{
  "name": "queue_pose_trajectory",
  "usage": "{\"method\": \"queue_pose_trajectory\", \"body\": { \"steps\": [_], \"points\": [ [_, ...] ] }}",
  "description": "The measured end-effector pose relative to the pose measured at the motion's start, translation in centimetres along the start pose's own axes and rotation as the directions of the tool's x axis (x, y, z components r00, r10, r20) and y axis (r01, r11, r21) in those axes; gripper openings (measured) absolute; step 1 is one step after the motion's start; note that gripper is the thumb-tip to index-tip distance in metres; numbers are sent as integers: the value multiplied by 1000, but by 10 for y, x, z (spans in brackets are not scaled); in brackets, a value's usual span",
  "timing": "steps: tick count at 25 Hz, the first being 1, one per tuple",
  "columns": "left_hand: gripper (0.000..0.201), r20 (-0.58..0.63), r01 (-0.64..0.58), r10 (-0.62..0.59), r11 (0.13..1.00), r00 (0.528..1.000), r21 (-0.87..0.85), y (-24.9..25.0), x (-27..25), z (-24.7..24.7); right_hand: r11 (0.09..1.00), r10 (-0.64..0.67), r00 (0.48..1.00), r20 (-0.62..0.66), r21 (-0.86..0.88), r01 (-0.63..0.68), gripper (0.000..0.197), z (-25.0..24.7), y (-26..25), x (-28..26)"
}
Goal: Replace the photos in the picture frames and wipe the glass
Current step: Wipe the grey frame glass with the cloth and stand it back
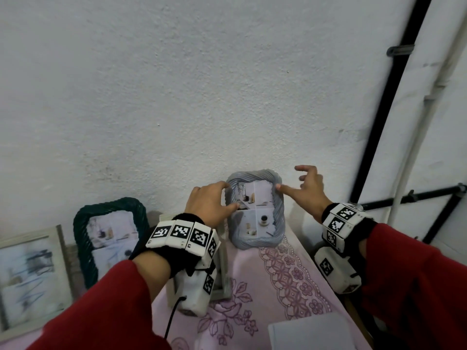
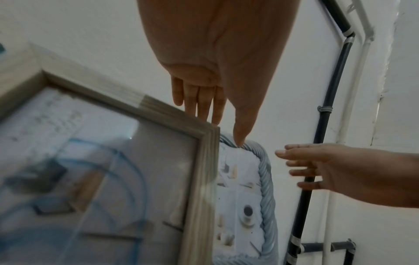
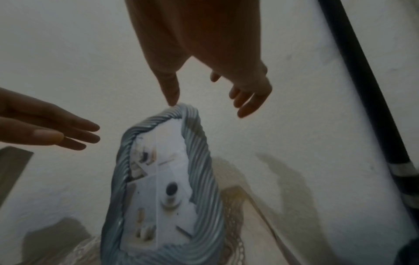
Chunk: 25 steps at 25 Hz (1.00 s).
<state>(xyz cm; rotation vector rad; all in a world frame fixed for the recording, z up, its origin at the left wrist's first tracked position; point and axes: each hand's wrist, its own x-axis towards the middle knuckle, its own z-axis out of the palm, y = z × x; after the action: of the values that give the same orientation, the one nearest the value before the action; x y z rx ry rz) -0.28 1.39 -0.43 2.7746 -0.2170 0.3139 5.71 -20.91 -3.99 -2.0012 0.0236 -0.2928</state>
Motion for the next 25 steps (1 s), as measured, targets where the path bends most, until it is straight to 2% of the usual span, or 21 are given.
{"method": "queue_pose_trajectory", "body": {
  "steps": [3,6,9,13,16,19,22,25],
  "points": [
    [51,-67,-22,20,999,998,-36,-2,-11,-18,989,-146,969,-202,-60,136,53,-11,-31,-6],
    [41,-159,-4,-8,997,987,-71,-8,-27,-34,976,-199,956,-215,49,214,28,-10,-63,-22],
    [37,-224,33,-49,997,973,-71,-23,-53,-45,971,-156,985,-75,172,166,19,6,-85,-44],
    [40,-257,112,-137,987,957,-113,-50,-89,-44,989,-79,980,184,134,54,17,39,-93,-74],
    [46,-164,175,-216,957,963,-232,-69,-110,-28,1000,3,940,342,16,-10,29,63,-85,-90],
    [52,-42,265,-300,895,953,-359,-82,-124,-8,996,92,909,407,-59,-74,43,80,-76,-100],
    [56,73,305,-306,836,949,-456,-87,-133,12,986,144,863,484,-144,-83,22,85,-74,-108],
    [60,108,324,-312,811,944,-487,-89,-136,24,977,195,843,502,-175,-122,22,89,-71,-112]
  ]
}}
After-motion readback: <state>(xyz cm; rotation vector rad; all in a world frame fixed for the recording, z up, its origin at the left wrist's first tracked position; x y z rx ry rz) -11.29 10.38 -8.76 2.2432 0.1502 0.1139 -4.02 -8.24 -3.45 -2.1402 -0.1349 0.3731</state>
